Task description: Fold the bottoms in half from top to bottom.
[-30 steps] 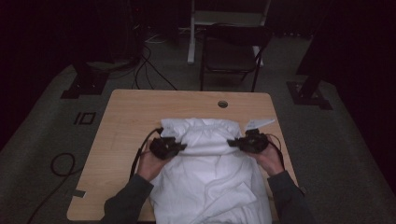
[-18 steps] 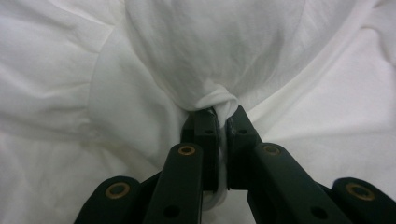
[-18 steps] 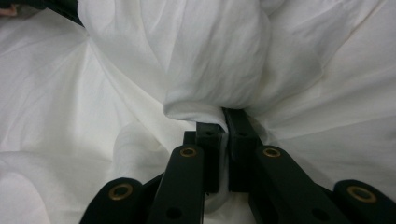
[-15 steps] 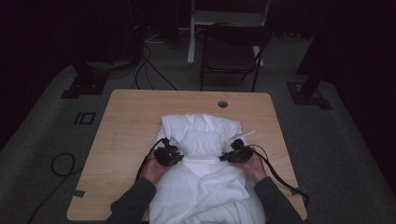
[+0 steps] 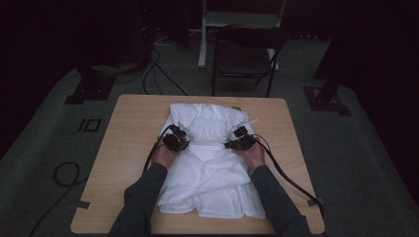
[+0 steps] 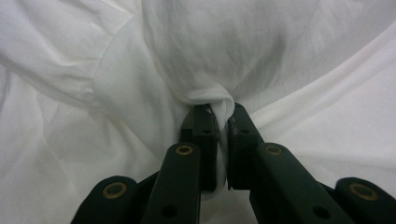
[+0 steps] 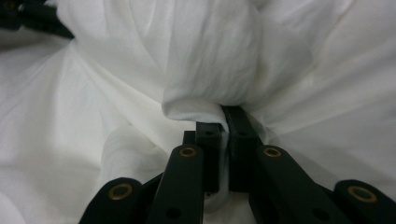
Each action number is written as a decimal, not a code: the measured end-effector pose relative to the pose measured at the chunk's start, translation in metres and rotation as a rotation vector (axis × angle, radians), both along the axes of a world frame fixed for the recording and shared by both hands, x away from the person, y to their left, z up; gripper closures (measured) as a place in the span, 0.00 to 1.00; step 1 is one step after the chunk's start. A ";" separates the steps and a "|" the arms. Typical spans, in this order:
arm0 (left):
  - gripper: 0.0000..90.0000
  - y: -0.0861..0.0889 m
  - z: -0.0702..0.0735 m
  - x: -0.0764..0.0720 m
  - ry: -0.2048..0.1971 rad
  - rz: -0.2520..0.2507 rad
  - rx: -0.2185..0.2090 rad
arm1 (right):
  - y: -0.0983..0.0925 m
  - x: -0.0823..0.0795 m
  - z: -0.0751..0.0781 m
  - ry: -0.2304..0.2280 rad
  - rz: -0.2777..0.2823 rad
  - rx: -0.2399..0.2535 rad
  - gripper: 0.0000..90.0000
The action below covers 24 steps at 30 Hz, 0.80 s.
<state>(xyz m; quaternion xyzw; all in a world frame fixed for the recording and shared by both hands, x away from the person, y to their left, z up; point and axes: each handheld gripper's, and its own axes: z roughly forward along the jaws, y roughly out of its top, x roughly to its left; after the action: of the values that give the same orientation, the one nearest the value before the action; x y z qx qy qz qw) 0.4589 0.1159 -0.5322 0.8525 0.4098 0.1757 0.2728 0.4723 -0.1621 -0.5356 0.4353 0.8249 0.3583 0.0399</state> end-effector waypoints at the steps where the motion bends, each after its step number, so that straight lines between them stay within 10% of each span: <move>1: 0.93 -0.001 0.000 0.004 -0.003 0.014 0.004 | 0.001 0.005 0.000 0.000 -0.019 0.003 0.95; 6: 0.95 -0.006 0.004 0.007 -0.017 0.020 0.033 | 0.001 0.016 0.002 -0.005 -0.038 0.005 0.95; 11: 0.96 -0.002 0.024 0.007 -0.037 0.028 -0.046 | -0.009 0.013 0.026 -0.067 -0.034 0.056 0.96; 19: 0.97 0.001 0.109 -0.006 -0.208 -0.002 -0.206 | -0.035 0.000 0.107 -0.268 -0.062 0.168 0.96; 24: 0.97 0.007 0.143 -0.053 -0.289 -0.094 -0.257 | -0.047 -0.030 0.130 -0.348 -0.015 0.225 0.96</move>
<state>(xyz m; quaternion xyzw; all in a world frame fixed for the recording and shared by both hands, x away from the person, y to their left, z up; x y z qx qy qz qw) 0.4061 0.1234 -0.3894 0.7948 0.3451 0.2295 0.4433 0.4422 -0.2095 -0.4057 0.3745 0.7570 0.5179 0.1357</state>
